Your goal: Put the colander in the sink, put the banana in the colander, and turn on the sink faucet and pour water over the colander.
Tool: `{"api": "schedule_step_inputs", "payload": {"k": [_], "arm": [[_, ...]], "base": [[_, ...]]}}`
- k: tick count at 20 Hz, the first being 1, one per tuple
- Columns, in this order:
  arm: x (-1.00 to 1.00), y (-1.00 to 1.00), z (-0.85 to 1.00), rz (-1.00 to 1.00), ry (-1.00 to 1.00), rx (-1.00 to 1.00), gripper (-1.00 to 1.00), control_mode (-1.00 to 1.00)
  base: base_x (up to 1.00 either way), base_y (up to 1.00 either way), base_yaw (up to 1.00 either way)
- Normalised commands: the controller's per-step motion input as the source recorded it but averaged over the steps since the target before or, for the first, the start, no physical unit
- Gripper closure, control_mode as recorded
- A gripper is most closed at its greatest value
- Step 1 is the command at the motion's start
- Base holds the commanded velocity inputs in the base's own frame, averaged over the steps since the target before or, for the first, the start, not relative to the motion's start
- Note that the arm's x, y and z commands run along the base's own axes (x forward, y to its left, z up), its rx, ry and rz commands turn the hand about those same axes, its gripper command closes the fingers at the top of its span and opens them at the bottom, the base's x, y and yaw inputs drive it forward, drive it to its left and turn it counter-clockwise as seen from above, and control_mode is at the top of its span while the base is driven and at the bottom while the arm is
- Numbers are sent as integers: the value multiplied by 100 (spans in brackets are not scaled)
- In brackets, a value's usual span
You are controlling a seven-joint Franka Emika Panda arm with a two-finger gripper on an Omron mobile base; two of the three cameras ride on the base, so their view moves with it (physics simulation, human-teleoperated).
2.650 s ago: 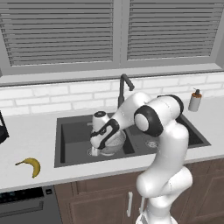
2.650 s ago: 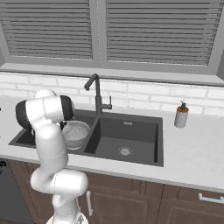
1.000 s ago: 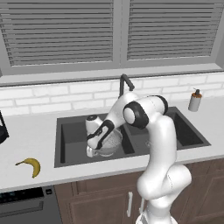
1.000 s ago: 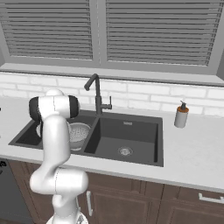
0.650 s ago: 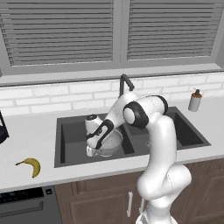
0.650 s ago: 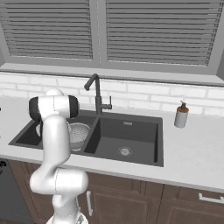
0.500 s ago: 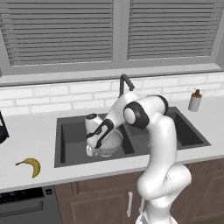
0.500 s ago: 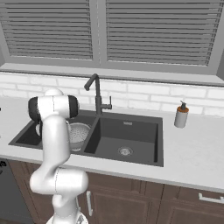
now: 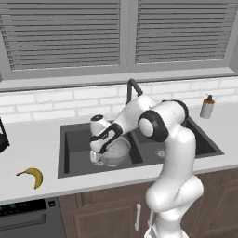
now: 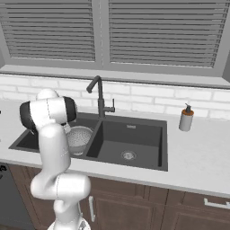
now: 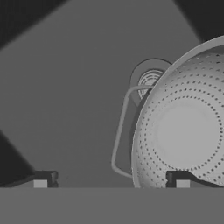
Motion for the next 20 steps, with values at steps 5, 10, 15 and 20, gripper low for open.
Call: {"api": "schedule_step_inputs", "payload": {"k": [5,10,15,20], "arm": [[-52,2,56,-15,0,3,-100,-100],[-55,2,79,-22,0,3,-100,-100],[-58,1,62,-26,0,9,-100,-100],[-67,41,46,-21,0,5,-100,-100]], "base": [[0,0,0],[0,0,0],[0,0,0],[0,0,0]]}}
